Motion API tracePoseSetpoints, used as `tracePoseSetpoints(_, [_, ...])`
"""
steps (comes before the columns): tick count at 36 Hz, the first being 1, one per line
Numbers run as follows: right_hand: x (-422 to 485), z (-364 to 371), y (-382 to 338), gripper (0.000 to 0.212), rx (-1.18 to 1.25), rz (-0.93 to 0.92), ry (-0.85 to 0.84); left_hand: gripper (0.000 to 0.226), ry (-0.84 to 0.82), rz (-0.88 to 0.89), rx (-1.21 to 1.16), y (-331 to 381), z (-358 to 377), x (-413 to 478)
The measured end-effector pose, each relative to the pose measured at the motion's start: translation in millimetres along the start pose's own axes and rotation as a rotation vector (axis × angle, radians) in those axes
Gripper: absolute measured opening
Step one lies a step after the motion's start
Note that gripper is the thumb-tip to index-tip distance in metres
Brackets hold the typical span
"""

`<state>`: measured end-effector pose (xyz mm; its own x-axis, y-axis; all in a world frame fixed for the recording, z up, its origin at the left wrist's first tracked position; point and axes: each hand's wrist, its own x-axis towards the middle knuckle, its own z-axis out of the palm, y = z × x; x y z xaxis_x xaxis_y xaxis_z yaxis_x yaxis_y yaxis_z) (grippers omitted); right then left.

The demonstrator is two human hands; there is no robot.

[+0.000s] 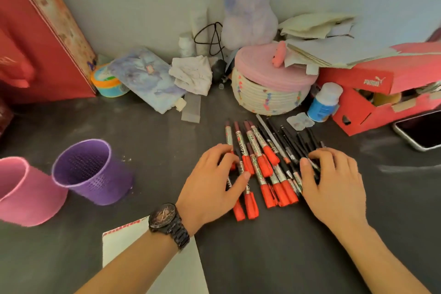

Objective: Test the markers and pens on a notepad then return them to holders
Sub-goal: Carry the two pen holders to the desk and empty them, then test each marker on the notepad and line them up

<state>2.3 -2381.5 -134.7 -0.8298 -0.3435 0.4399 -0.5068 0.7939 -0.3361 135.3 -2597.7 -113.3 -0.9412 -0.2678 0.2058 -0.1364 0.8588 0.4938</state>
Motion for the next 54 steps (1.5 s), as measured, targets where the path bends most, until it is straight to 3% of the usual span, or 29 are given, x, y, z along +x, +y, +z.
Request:
tracePoseSetpoints(2, [-2, -2, -2, 0.03, -0.001, -0.017, 0.053, 0.039, 0.041, 0.004, -0.025, 8, -3, -2])
tracePoseSetpoints(6, [-15, -18, -5, 0.035, -0.032, -0.097, 0.109, 0.02, 0.128, -0.216, -0.255, 30, -21, -18])
tracePoseSetpoints(9, [-39, -30, -9, 0.046, -0.083, -0.098, 0.095, 0.018, 0.165, -0.214, -0.21, 28, -44, -47])
tracePoseSetpoints(13, [-63, -37, -13, 0.075, -0.173, 0.162, -0.14, 0.029, 0.164, -0.251, -0.065, 1, -65, -105])
tracePoseSetpoints(16, [-64, -41, -16, 0.089, -0.118, 0.198, -0.292, 0.043, 0.082, -0.33, 0.084, -17, -69, -149])
tracePoseSetpoints(21, [-52, -45, -16, 0.083, -0.021, 0.225, -0.356, 0.061, -0.123, -0.365, 0.208, -35, -69, -190])
tracePoseSetpoints(29, [-26, -41, -8, 0.075, 0.169, 0.224, -0.347, 0.068, -0.113, -0.289, 0.215, -52, -67, -166])
tracePoseSetpoints(31, [-31, -44, -14, 0.076, 0.181, 0.218, -0.261, 0.07, -0.111, -0.288, 0.206, -56, -65, -162])
tracePoseSetpoints(35, [-52, -47, -49, 0.068, 0.264, 0.061, -0.02, 0.077, -0.045, -0.267, 0.185, -58, -60, -166])
tracePoseSetpoints(39, [-69, -41, -106, 0.052, 0.342, -0.08, -0.076, 0.069, 0.029, -0.246, 0.089, -58, -61, -173])
tracePoseSetpoints(43, [-57, -21, -155, 0.043, 0.106, -0.203, -0.178, 0.053, 0.173, -0.355, 0.02, -60, -65, -174])
tracePoseSetpoints(48, [-21, 10, -182, 0.056, -0.322, -0.168, -0.328, 0.058, 0.231, -0.477, -0.018, -69, -68, -169])
tracePoseSetpoints(51, [-8, 22, -190, 0.052, -0.393, -0.173, -0.381, 0.065, 0.187, -0.495, 0.036, -72, -69, -164])
tracePoseSetpoints(54, [3, 22, -191, 0.047, -0.312, -0.148, -0.453, 0.065, 0.168, -0.516, 0.052, -67, -70, -162])
